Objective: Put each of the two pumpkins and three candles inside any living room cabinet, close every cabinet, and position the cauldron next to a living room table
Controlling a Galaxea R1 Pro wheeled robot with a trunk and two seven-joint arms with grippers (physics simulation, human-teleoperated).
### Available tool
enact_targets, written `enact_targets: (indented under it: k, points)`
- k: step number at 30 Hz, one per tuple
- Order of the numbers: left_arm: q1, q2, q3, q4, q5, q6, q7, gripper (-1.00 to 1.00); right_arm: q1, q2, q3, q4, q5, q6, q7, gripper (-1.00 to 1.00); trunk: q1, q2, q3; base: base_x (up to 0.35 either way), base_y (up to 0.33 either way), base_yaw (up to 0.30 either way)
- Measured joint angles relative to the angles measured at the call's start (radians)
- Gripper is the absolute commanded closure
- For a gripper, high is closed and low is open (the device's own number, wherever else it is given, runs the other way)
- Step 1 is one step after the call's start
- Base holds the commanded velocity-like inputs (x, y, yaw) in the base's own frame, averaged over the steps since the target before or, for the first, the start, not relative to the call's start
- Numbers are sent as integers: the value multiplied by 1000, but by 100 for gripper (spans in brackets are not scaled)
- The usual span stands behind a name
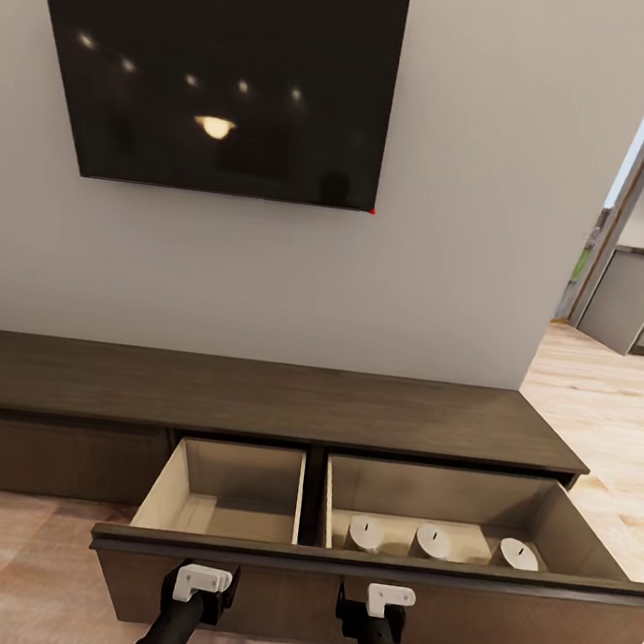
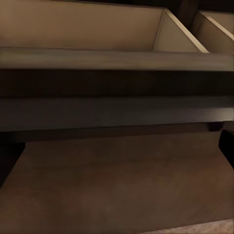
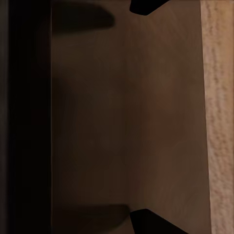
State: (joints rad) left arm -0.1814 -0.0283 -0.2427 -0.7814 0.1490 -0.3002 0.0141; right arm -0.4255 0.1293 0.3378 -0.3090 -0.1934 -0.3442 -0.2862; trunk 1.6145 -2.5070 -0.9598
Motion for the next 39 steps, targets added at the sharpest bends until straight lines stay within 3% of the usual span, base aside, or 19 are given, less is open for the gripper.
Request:
enact_targets:
  k: [39]
  points:
    - [0,0,0,-1,-4,-2,-1,-100,0,0,4,-9,-1,-6,6,-100,0,0,0,39,0,0]
